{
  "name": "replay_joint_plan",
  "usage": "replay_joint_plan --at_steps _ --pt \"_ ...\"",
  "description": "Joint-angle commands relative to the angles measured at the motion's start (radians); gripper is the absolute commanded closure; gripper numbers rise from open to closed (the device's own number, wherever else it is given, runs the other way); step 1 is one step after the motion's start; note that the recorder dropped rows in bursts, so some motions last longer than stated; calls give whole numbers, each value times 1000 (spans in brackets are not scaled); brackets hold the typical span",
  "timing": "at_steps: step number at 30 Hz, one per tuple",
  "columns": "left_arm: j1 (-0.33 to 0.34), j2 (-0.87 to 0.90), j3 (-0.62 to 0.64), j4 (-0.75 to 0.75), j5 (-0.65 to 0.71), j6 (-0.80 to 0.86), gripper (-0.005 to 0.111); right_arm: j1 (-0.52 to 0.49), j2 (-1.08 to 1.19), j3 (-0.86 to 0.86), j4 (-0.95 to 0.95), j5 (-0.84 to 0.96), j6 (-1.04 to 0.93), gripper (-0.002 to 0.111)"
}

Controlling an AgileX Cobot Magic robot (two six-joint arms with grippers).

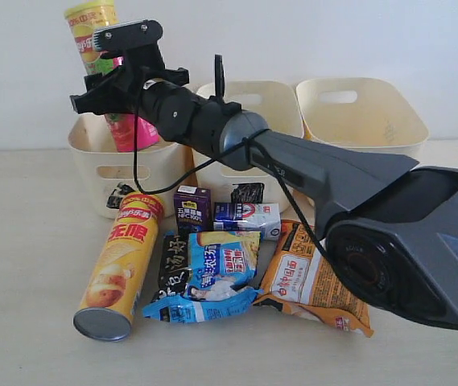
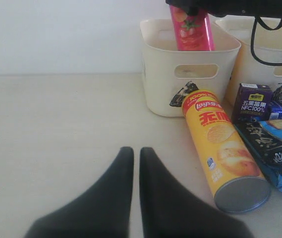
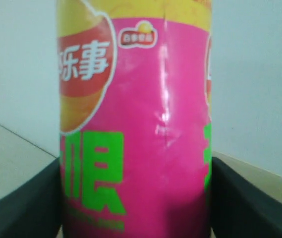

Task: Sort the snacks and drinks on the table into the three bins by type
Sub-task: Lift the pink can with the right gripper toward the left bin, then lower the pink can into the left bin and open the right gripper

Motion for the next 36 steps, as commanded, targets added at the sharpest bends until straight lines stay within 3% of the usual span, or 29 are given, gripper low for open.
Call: replay_joint_plan --at_steps 1,8,12,14,16,18,27,36 --pt "3 -3 4 -8 -7 2 103 -8 -8 -11 2 -9 1 42" --pt "3 -3 4 -8 -7 2 103 -8 -15 -11 2 27 1 42" --pt "3 -3 4 -8 -7 2 103 -8 -52 -11 18 183 1 42" --pt "3 -3 4 -8 -7 2 103 -8 -93 -11 8 339 1 55" --pt "3 -3 4 -8 -7 2 103 -8 -141 -11 -25 479 1 85" --pt "3 -3 4 -8 -7 2 103 -8 -183 -11 -38 599 4 108" --pt "3 -3 4 -8 -7 2 103 -4 -279 -8 -259 1088 132 109" --pt "3 -3 4 -8 -7 2 103 76 -328 -8 -482 1296 177 109"
